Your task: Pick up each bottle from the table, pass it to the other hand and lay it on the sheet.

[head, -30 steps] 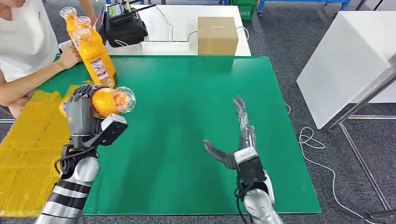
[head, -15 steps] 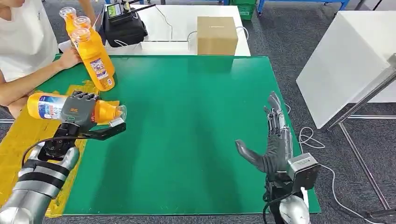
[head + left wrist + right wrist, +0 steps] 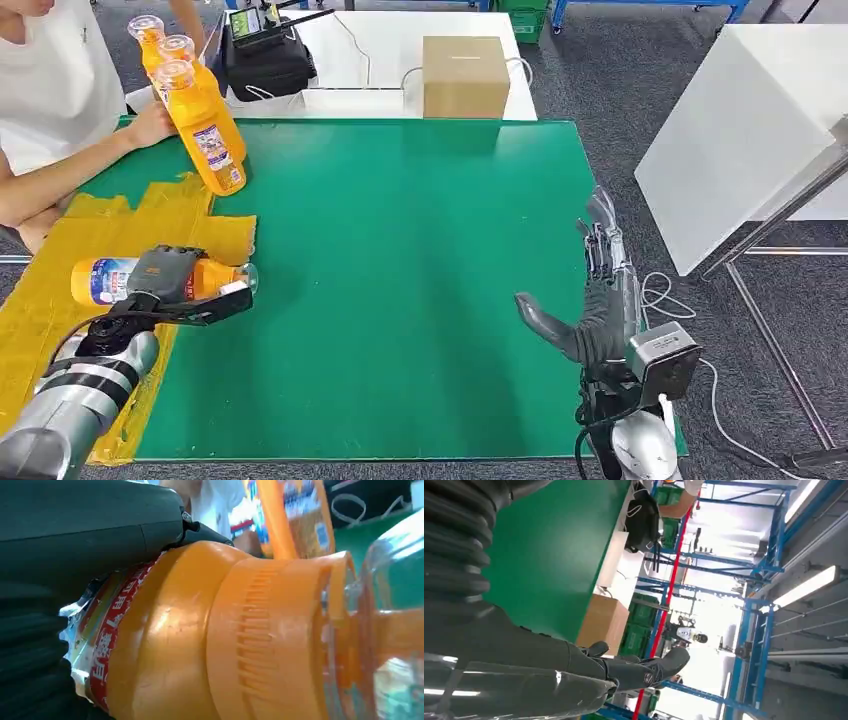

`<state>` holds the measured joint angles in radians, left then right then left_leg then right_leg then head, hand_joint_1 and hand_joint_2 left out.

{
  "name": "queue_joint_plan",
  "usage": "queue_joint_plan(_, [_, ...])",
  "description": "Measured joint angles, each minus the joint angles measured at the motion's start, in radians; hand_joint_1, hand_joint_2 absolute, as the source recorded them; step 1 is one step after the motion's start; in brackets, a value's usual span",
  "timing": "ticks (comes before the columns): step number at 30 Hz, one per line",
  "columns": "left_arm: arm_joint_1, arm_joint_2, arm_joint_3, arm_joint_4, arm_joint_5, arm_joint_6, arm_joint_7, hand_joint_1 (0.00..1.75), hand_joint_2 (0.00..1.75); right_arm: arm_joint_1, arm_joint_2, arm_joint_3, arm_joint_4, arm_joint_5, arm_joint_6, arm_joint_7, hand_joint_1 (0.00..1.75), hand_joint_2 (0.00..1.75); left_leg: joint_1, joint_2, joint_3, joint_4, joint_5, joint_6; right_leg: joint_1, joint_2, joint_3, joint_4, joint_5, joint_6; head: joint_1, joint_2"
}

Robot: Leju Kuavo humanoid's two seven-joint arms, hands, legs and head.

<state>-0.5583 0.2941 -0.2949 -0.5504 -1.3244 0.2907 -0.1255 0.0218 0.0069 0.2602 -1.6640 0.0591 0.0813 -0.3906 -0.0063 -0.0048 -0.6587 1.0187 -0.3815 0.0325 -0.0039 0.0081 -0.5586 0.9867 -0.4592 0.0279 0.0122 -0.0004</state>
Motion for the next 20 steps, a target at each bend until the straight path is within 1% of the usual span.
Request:
queue_joint_plan(1, [0.0,-0.002,0.002,0.007,0.009,0.0,-0.006,0.0,1.75,-0.001,0.0,0.0,0.001,0.0,0.0,0.0,0.0,1.75,0.0,0.0,0.0,0.0,0.0,0.0,0.0,0.0,0.0,0.0,0.0,0.0,0.0,0.0])
queue_joint_plan(6, [0.0,-0.01,0.014,0.03,0.036,0.004,-0.011,0.0,1.75,-0.01,0.0,0.002,0.011,0.002,-0.001,0.002,0.0,1.75,0.0,0.0,0.0,0.0,0.0,0.0,0.0,0.0,0.0,0.0,0.0,0.0,0.0,0.0])
queue_joint_plan(14, [0.001,-0.055,0.034,0.064,0.068,0.014,-0.022,0.0,1.75,-0.031,-0.004,0.019,0.04,0.028,0.003,0.018,0.0,1.75,0.0,-0.002,0.001,0.0,0.0,0.0,0.0,-0.001,0.002,0.0,0.0,0.0,0.0,0.0])
queue_joint_plan(20, [0.001,-0.068,0.037,0.075,0.068,0.012,-0.021,0.0,1.75,-0.038,-0.009,0.027,0.054,0.035,0.005,0.019,0.0,1.75,0.0,-0.003,0.002,0.0,0.0,0.0,0.0,-0.001,0.003,0.0,0.0,0.0,0.0,0.0])
